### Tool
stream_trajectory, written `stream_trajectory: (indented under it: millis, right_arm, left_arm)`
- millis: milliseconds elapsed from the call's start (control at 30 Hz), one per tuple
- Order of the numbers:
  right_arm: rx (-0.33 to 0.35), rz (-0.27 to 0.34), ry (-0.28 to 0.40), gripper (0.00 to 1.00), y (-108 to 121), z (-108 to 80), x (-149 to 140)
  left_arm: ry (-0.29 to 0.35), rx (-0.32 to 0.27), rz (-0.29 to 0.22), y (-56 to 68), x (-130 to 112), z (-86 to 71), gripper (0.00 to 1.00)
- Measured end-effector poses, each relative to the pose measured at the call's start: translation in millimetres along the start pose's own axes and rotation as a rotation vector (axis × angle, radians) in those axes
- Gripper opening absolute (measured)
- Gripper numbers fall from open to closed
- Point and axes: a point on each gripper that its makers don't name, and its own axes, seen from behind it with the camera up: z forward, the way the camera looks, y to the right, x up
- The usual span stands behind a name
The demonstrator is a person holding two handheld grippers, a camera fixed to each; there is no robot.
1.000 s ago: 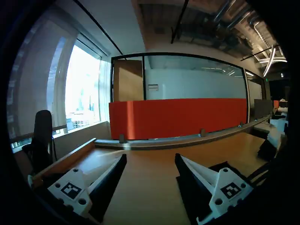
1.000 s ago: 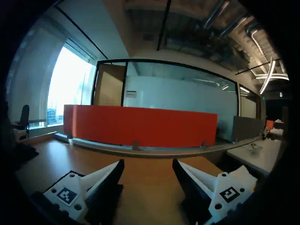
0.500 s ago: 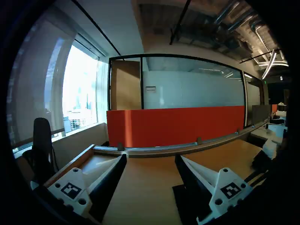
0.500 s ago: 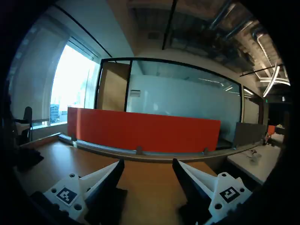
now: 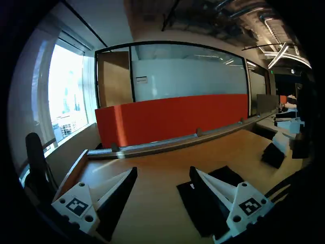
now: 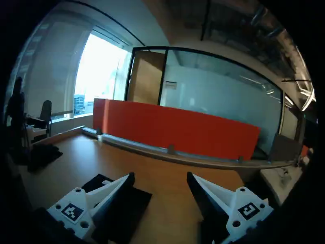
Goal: Fold towel
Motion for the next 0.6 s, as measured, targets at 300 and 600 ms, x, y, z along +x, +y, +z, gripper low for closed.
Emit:
stream_trajectory:
  millis: [300,600]
  right_arm:
    - [0.123,-0.048,-0.079,1.0,-28,6.9,-25]
    - [0.225,-0.085,-0.156,1.0,-54,16.1,-71]
  left_arm:
    - [-0.069,-0.105,0.043,25.0,-28,5.7,0.95]
    - [-0.152,-0.162,0.062,50.1,-78,15.5,0.95]
